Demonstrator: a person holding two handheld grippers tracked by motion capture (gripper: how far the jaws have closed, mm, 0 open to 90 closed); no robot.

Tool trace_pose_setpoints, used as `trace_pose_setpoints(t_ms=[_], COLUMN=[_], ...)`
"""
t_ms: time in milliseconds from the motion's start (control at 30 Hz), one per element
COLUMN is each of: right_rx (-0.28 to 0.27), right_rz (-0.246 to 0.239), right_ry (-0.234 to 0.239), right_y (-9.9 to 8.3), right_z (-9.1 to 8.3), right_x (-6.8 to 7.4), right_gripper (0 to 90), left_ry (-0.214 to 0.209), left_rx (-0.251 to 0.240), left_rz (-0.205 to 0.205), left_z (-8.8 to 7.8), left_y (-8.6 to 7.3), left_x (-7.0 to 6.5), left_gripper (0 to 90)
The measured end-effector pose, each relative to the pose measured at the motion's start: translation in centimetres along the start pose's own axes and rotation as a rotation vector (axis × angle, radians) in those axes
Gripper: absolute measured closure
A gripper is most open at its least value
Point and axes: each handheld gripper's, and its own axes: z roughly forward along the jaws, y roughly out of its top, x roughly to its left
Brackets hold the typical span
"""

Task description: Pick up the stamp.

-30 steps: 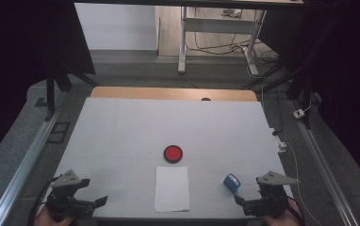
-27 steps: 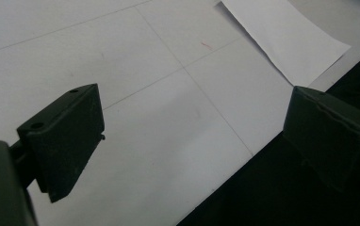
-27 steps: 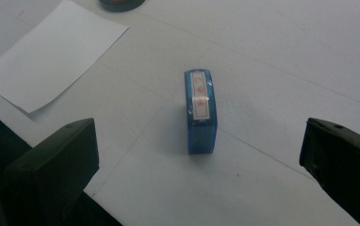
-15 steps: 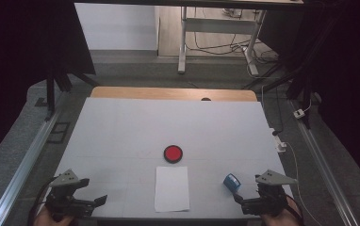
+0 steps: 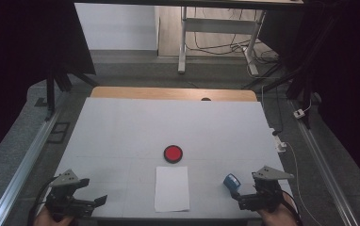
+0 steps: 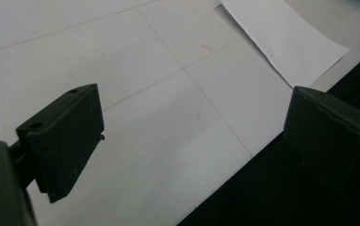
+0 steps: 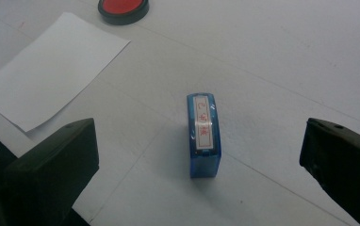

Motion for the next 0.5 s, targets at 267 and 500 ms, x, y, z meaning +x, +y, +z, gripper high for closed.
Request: trace_pose_setpoints(t_ms=[267,500], right_rx=[0.016,0.030], right_rz=[0.027,0.029], right_ry=[-0.004,-0.003], right_y=[0.4,0.6], right_z=[0.9,1.6], right_x=[0.1,0.0], right_gripper=[0.0,0.0], left_ry=[-0.002,0.003], left_rx=[0.003,0.003], left_rz=[0.000,-0.005], left_z=[0.0,0.0], left_y=[0.0,0.0], left_x=[0.0,0.0], left_gripper=[6.2,5.7])
